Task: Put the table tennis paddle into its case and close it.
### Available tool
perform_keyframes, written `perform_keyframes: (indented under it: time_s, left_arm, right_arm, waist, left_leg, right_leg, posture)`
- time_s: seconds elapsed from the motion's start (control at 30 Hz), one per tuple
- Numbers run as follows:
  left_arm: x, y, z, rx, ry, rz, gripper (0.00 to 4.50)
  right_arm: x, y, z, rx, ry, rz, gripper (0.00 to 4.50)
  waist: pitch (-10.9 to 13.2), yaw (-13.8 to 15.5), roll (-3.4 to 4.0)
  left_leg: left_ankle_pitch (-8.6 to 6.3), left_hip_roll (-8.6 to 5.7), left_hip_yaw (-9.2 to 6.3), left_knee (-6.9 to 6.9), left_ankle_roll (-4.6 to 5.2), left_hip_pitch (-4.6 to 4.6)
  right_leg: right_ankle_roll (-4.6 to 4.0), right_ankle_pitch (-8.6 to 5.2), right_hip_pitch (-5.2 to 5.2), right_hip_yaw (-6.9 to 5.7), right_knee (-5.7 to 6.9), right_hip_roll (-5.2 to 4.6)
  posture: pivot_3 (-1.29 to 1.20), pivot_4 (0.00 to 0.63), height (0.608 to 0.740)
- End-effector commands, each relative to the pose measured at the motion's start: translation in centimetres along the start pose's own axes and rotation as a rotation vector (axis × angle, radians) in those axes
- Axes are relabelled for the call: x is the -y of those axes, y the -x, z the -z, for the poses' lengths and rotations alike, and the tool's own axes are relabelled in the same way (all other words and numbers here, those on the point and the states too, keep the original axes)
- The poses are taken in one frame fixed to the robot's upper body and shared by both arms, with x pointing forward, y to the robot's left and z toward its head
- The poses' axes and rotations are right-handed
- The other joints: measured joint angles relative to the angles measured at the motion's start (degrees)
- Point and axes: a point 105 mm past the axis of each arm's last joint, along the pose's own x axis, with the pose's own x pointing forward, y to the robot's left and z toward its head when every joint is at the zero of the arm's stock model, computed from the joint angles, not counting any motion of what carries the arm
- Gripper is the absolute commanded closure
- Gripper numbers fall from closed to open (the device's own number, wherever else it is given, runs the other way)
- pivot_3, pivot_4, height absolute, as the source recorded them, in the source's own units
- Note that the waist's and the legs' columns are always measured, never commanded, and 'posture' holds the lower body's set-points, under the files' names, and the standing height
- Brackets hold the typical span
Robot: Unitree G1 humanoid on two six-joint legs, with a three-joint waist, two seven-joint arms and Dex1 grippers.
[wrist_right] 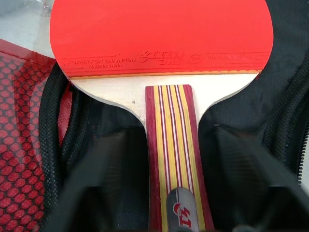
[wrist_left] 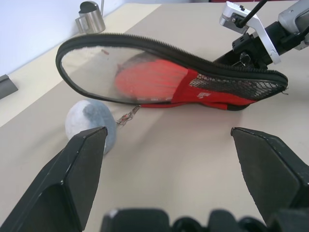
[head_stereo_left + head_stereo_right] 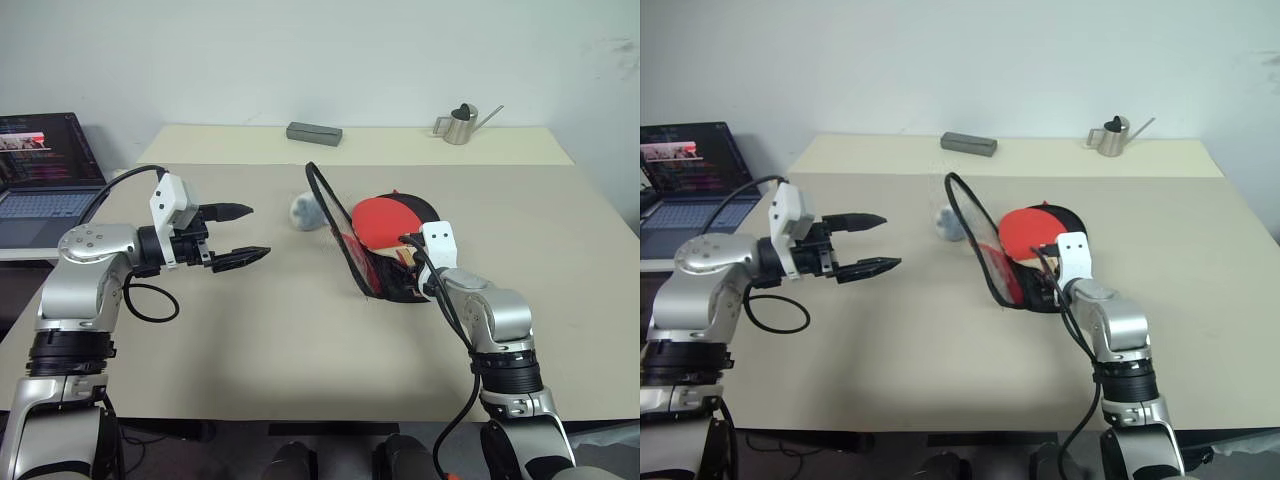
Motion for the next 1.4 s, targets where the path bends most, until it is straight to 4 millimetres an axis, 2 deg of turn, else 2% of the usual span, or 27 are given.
perform_keyframes:
  time_s: [0.03, 0.1, 0.9, 1.23, 1.4]
  left_arm:
    - [-0.4, 0.6, -1.3, 0.025, -0.051, -0.022, 0.0]
    - [-0.4, 0.5, -1.3, 0.025, -0.051, -0.022, 0.0]
    - [-0.6, 0.7, -1.4, 0.019, -0.055, -0.027, 0.0]
    - [-0.6, 0.7, -1.5, 0.017, -0.06, -0.029, 0.0]
    - [-0.6, 0.8, -1.5, 0.015, -0.062, -0.031, 0.0]
  right_arm:
    - [0.0, 0.3, -0.8, 0.035, -0.007, -0.004, 2.94]
    - [-0.1, 0.4, -0.8, 0.036, -0.002, -0.006, 3.46]
    - [-0.6, 1.3, -2.8, 0.142, 0.018, 0.024, 3.46]
    - [0.3, 0.9, -1.4, 0.111, 0.033, 0.057, 3.46]
    - [0.8, 1.0, -1.5, 0.122, 0.041, 0.08, 3.46]
  waist:
    - [0.0, 0.0, 0.0]
    - [0.0, 0.0, 0.0]
    - [0.0, 0.0, 0.0]
    - [0.0, 0.0, 0.0]
    - [0.0, 0.01, 0.0]
  left_leg:
    - [0.0, 0.0, 0.0, 0.0, 0.0, 0.0]
    - [0.0, 0.0, 0.0, 0.0, 0.0, 0.0]
    - [0.0, 0.0, 0.0, 0.0, 0.0, -0.01]
    - [0.0, 0.0, 0.0, 0.0, 0.0, -0.01]
    - [0.0, 0.0, 0.0, 0.0, 0.0, -0.01]
  right_leg:
    - [0.0, 0.0, 0.0, 0.0, 0.0, 0.0]
    - [0.0, 0.0, 0.0, 0.0, 0.0, 0.0]
    - [0.0, 0.0, -0.01, 0.0, 0.0, 0.0]
    - [0.0, 0.0, 0.0, 0.01, -0.01, 0.0]
    - [0.0, 0.0, -0.01, 0.0, -0.01, 0.0]
  posture:
    - [0.0, 0.15, 0.74]
    - [0.0, 0.15, 0.74]
    - [0.0, 0.15, 0.74]
    - [0.0, 0.15, 0.74]
    - [0.0, 0.15, 0.74]
